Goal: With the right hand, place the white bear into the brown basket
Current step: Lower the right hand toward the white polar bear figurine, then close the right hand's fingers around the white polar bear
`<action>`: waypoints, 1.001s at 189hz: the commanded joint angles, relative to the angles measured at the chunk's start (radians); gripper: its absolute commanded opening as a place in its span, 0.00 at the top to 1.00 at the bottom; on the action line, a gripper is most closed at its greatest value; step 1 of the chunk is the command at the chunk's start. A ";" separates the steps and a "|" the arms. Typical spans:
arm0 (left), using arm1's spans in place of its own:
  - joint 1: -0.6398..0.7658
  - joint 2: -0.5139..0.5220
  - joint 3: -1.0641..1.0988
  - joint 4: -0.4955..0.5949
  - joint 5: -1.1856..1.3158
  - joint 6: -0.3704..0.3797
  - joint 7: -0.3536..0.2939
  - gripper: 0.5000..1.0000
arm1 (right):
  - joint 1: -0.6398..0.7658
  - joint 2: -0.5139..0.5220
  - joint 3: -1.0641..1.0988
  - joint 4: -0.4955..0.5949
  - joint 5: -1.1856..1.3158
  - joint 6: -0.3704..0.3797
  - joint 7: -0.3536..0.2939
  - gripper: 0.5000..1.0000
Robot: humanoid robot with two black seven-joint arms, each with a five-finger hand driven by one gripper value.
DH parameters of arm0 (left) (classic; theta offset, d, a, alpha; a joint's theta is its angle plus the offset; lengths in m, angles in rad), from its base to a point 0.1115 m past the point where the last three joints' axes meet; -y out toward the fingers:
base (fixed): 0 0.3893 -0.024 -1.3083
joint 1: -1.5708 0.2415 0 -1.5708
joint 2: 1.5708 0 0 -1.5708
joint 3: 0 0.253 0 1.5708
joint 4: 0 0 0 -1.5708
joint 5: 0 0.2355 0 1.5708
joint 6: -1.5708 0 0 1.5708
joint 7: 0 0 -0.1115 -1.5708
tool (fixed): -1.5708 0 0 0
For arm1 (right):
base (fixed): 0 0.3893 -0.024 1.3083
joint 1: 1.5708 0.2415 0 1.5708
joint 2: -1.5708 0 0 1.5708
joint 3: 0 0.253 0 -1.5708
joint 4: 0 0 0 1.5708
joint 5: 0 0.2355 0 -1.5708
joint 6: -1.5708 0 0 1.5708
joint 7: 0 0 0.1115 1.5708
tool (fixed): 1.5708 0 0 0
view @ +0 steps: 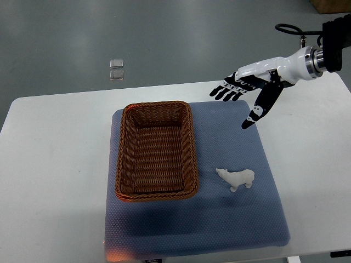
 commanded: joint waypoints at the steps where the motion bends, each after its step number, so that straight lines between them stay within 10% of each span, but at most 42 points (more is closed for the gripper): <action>1: 0.000 0.000 0.000 0.002 0.000 0.002 -0.001 0.00 | -0.038 0.000 -0.016 0.011 0.001 -0.055 -0.004 0.18; 42: 0.011 0.000 0.005 0.004 -0.001 0.003 -0.001 0.00 | -0.136 0.014 -0.017 0.018 -0.004 -0.170 -0.028 0.20; 189: 0.014 0.000 0.003 0.011 -0.001 0.008 -0.001 0.00 | -0.366 0.010 -0.008 0.097 -0.099 -0.233 -0.019 0.35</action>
